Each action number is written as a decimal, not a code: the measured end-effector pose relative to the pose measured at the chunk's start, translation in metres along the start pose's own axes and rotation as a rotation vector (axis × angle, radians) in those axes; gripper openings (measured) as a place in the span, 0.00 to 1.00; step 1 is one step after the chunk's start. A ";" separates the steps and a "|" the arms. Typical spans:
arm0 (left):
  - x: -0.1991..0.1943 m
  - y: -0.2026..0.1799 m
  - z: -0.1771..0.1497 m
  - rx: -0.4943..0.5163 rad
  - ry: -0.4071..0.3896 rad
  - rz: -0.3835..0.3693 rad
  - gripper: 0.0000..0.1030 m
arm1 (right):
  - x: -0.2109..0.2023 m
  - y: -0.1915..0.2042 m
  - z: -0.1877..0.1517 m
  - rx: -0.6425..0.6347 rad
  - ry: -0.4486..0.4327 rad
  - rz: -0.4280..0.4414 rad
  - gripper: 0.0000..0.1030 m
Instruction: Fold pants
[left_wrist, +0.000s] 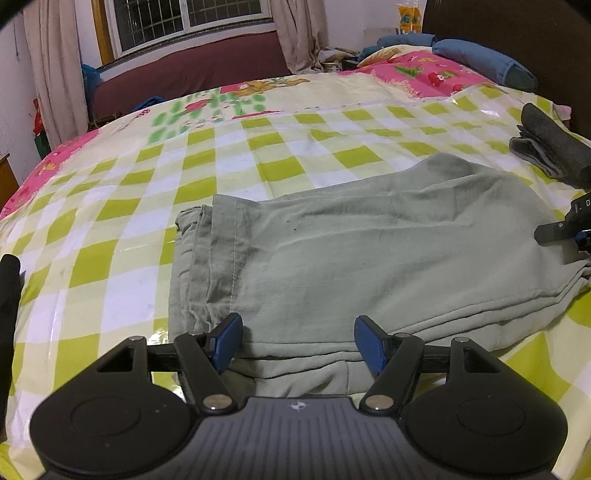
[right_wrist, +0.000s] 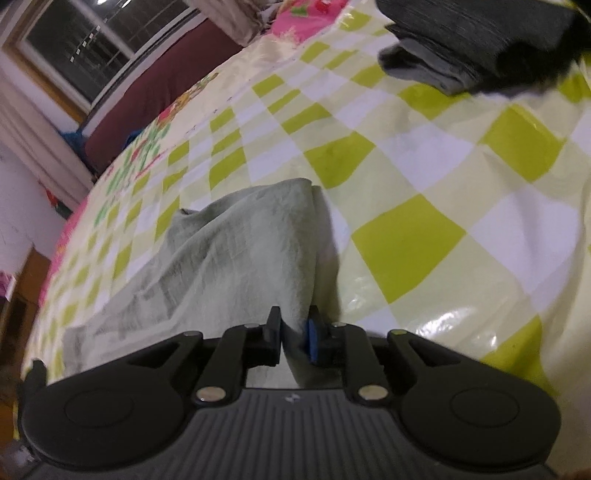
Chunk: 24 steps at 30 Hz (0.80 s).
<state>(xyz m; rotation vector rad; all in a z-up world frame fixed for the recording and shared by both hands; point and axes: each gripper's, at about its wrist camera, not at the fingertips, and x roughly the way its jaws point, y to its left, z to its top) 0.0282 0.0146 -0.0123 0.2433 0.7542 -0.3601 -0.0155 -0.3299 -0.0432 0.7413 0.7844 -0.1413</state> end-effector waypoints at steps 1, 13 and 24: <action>0.000 0.001 0.000 0.000 0.000 -0.001 0.78 | 0.000 0.000 0.000 -0.002 0.001 0.000 0.15; 0.000 0.003 0.000 -0.005 0.001 -0.007 0.78 | -0.007 0.009 -0.001 -0.064 -0.003 -0.012 0.32; 0.001 0.004 0.000 -0.008 0.002 -0.011 0.79 | -0.014 0.005 0.001 -0.087 0.028 -0.014 0.32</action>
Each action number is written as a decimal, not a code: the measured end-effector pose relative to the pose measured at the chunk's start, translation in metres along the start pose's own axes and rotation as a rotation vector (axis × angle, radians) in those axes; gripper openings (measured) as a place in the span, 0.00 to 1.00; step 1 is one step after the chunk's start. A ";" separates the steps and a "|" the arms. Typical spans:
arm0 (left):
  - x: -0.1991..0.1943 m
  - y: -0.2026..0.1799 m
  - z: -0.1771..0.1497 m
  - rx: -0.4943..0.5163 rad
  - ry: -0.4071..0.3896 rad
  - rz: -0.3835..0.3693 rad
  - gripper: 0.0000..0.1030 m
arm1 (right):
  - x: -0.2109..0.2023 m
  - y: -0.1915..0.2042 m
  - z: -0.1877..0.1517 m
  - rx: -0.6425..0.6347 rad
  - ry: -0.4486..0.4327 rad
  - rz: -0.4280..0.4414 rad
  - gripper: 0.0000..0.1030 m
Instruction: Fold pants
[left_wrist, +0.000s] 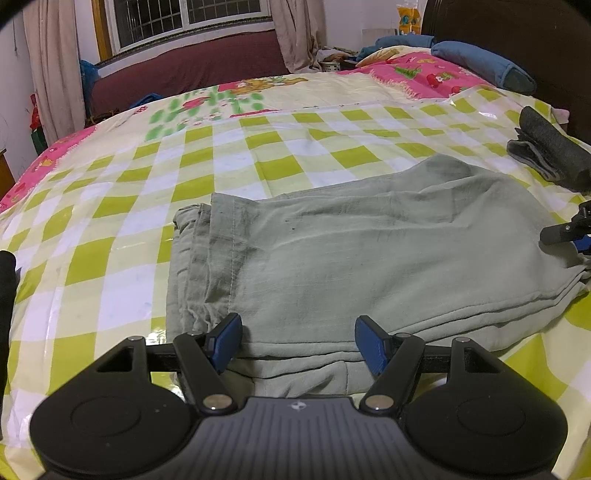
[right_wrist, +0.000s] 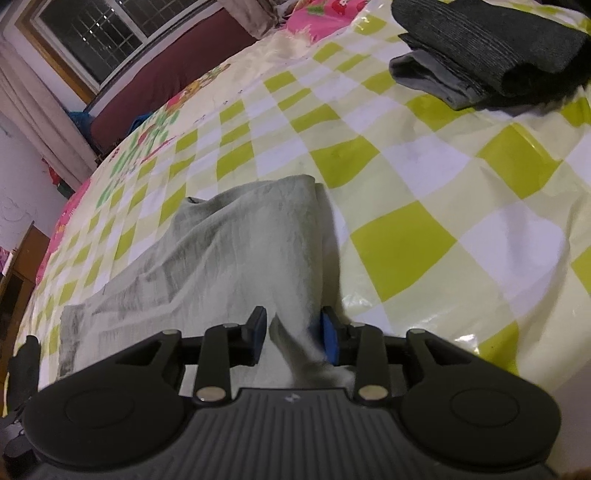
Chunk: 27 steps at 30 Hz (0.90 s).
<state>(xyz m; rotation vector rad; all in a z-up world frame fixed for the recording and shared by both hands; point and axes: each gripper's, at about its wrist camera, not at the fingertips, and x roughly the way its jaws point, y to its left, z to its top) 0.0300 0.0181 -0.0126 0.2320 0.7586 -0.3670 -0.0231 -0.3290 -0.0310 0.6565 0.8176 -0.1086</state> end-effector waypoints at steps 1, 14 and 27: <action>0.000 0.000 0.000 0.000 0.000 0.000 0.79 | 0.000 -0.001 0.000 0.006 0.003 0.005 0.32; 0.000 -0.001 0.000 -0.005 0.000 -0.001 0.79 | -0.001 -0.005 0.000 0.024 0.057 0.078 0.33; 0.000 -0.001 -0.001 -0.009 0.002 -0.004 0.79 | -0.004 -0.013 0.002 0.030 0.025 0.047 0.32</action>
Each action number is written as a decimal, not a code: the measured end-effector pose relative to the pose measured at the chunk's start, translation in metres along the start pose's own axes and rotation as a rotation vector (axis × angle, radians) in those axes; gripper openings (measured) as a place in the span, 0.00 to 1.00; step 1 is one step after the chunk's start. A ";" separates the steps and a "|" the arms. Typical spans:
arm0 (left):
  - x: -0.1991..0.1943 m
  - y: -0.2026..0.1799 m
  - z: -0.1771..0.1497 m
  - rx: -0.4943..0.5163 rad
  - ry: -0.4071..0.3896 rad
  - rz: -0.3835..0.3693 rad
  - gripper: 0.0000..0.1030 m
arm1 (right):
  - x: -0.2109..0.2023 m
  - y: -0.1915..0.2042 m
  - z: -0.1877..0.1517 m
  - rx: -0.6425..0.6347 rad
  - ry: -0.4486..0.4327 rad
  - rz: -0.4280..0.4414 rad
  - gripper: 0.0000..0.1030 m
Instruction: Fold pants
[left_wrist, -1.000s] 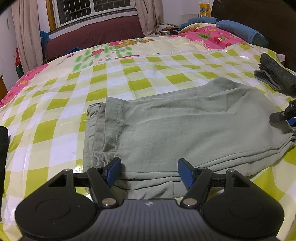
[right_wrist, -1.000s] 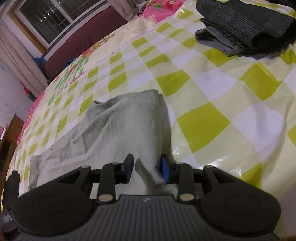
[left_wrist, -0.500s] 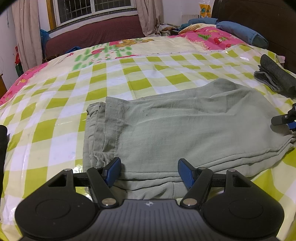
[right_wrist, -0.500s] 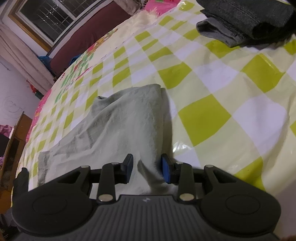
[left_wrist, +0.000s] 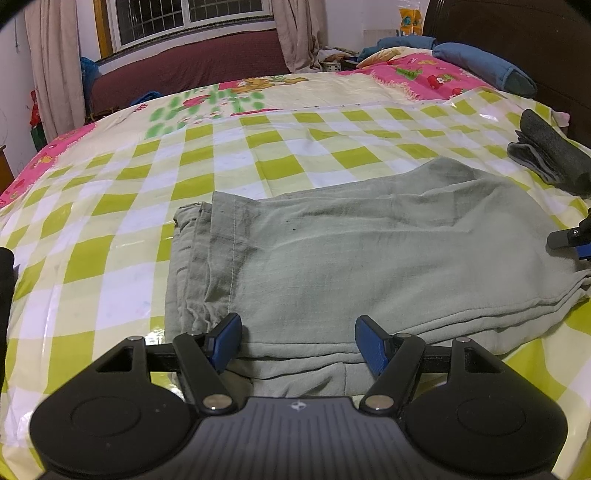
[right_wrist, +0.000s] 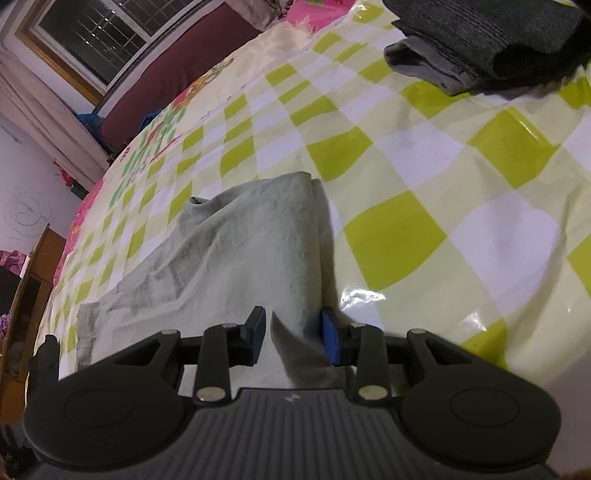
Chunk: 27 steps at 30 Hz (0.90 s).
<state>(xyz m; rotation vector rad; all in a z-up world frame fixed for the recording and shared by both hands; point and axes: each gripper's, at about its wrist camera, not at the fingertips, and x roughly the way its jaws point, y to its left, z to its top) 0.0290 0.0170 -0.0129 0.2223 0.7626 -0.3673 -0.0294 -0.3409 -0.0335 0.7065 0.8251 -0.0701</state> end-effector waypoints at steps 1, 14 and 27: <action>0.000 0.000 0.000 0.001 -0.001 0.001 0.79 | 0.000 0.000 -0.001 0.000 0.000 0.000 0.32; 0.001 -0.001 0.000 0.001 0.000 0.001 0.79 | 0.005 -0.006 -0.001 0.049 0.046 0.104 0.36; -0.010 0.007 0.003 -0.063 -0.070 -0.021 0.79 | 0.001 -0.012 0.000 0.055 0.033 0.098 0.35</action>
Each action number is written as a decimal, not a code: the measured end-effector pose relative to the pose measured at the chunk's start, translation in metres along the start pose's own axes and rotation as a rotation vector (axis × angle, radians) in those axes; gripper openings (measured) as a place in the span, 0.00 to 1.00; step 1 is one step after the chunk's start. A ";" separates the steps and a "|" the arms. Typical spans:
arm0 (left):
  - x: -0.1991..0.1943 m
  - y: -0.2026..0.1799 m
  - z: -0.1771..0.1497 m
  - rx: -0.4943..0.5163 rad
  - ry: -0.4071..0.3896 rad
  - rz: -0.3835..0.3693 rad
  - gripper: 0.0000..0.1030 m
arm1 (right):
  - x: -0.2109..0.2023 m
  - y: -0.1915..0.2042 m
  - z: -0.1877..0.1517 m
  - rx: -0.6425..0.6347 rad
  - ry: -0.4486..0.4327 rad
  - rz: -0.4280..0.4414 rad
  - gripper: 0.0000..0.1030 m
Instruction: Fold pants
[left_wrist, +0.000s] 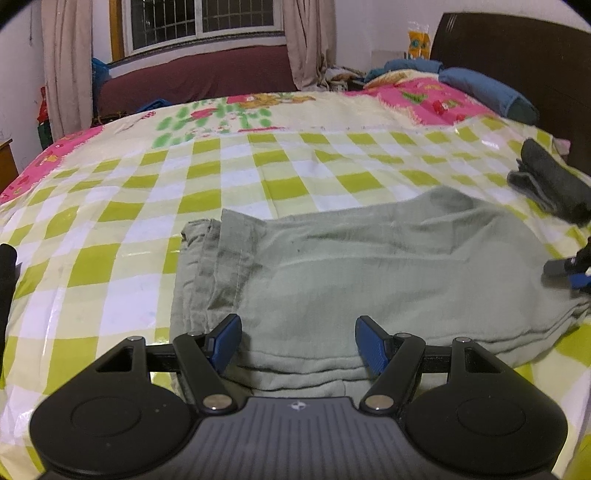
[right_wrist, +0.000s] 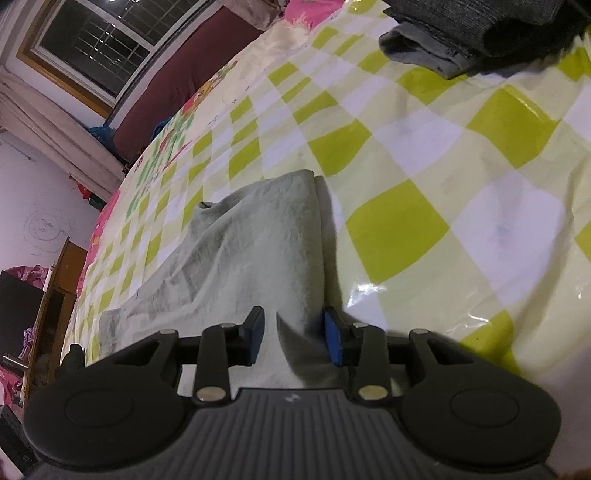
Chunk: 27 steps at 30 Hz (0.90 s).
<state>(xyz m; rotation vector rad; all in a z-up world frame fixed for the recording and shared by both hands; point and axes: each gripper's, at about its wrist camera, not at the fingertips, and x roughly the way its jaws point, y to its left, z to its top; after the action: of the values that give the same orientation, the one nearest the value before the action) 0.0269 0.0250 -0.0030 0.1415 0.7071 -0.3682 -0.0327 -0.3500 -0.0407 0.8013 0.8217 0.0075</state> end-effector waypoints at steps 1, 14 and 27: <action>-0.001 0.002 0.001 -0.005 -0.007 -0.002 0.79 | 0.001 -0.001 0.001 0.001 0.013 0.012 0.35; 0.000 0.002 0.001 0.006 -0.004 0.002 0.79 | -0.011 -0.016 0.011 0.050 -0.041 0.001 0.35; 0.007 -0.006 -0.002 0.043 0.014 -0.001 0.79 | 0.006 -0.039 0.040 -0.003 0.150 0.122 0.36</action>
<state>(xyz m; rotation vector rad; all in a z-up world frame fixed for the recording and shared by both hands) 0.0279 0.0183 -0.0092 0.1842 0.7133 -0.3839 -0.0132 -0.4017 -0.0530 0.8540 0.9125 0.1789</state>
